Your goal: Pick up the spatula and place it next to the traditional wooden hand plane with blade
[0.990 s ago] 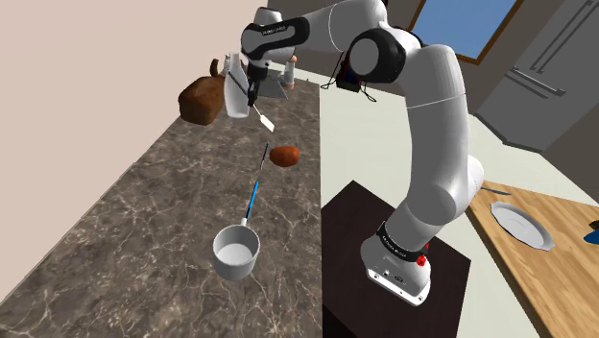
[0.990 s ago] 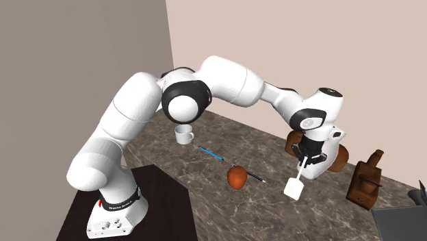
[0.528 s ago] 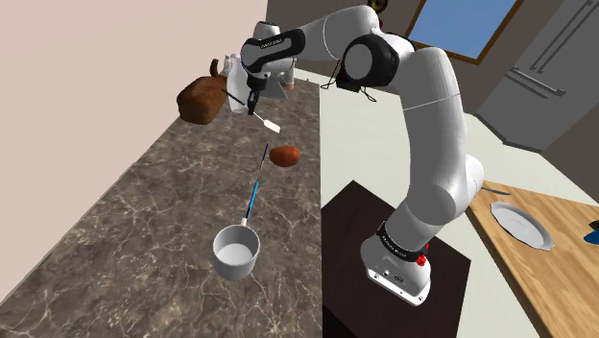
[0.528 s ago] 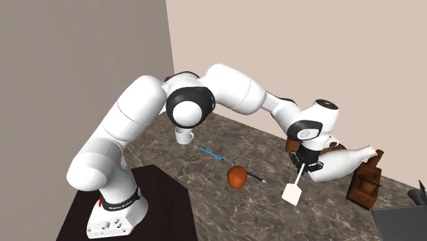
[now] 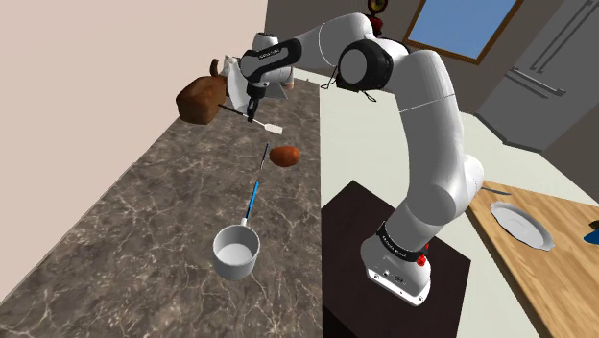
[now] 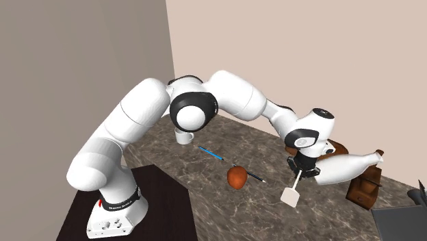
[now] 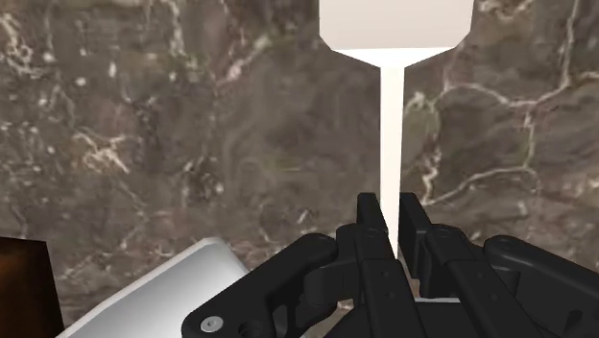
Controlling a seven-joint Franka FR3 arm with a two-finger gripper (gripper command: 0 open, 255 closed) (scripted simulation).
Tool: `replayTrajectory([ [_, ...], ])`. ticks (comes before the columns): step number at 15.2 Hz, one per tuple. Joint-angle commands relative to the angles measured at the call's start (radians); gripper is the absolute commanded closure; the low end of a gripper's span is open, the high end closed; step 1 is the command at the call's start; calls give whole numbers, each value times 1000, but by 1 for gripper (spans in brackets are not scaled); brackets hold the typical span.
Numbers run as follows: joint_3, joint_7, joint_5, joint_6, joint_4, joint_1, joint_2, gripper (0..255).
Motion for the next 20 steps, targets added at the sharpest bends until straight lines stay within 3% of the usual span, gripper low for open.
replayTrajectory([
  [1, 0, 0, 0, 0, 3, 0, 2, 255],
  [5, 0, 0, 0, 0, 3, 0, 2, 255],
  [6, 0, 0, 0, 0, 3, 0, 2, 0],
  [11, 0, 0, 0, 0, 3, 0, 2, 0],
  [15, -2, 1, -2, -78, 4, -2, -74, 0],
  [20, -2, 1, -2, -78, 4, -2, -74, 0],
])
